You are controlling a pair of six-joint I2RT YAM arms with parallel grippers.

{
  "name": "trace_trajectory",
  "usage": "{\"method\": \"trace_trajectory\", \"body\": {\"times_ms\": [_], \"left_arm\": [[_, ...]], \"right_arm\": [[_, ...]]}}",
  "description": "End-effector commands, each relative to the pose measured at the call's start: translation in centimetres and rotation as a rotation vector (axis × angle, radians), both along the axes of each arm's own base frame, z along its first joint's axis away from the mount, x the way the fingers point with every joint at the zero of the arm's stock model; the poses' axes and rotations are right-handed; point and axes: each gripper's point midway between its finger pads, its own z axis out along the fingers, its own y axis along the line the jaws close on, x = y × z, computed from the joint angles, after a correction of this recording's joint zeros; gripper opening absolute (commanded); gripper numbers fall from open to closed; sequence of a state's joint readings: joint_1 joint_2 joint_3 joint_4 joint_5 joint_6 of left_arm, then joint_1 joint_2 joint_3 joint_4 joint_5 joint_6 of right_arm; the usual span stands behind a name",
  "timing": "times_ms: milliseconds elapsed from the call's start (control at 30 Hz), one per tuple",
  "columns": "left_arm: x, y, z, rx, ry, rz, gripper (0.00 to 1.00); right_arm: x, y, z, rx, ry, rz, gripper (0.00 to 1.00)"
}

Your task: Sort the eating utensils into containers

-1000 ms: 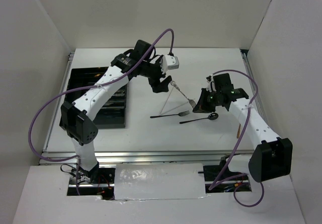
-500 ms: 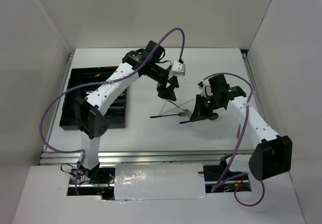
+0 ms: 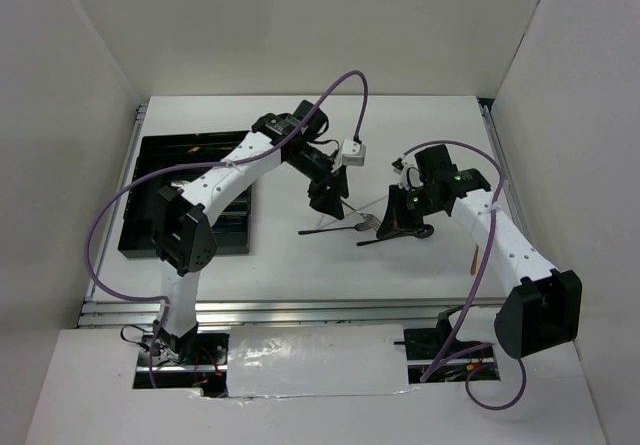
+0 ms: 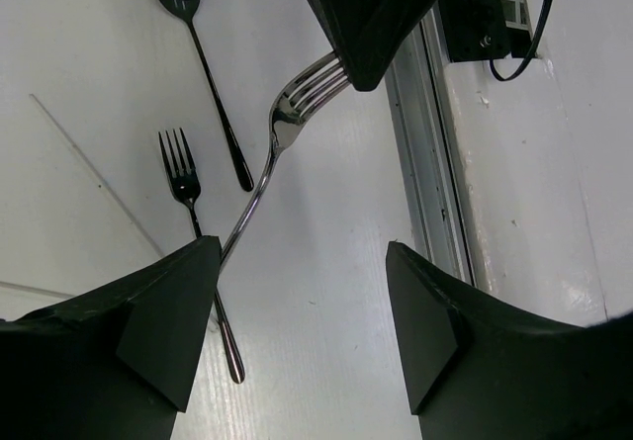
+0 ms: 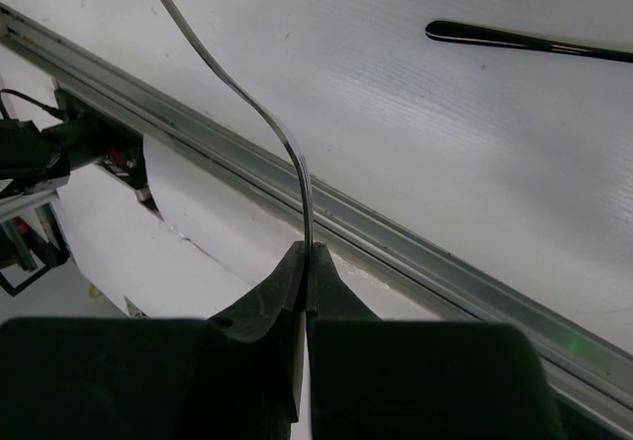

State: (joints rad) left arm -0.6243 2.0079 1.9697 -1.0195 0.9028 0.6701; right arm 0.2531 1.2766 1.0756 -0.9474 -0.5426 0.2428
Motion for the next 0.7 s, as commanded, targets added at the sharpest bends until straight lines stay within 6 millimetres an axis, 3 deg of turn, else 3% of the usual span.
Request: {"method": "trace_trajectory", "body": {"times_ms": [0, 267, 533, 667], "left_arm": [[-0.7, -0.4, 1.9, -0.064, -0.015, -0.027, 0.8], [0.3, -1.1, 2.1, -0.079, -0.068, 0.005, 0.82], [1.2, -2.4, 0.4, -0.047, -0.073, 0.017, 0.81], [1.4, -2.2, -1.3, 0.005, -0.06, 0.024, 0.79]], "right_arm": [[0.2, 0.5, 1.6, 0.018, -0.038, 0.035, 0.0], [0.0, 0.8, 2.3, 0.036, -0.043, 0.048, 0.0], [-0.2, 0.9, 2.6, 0.043, -0.046, 0.059, 0.0], [-0.3, 0.8, 2.6, 0.035, -0.043, 0.065, 0.0]]}}
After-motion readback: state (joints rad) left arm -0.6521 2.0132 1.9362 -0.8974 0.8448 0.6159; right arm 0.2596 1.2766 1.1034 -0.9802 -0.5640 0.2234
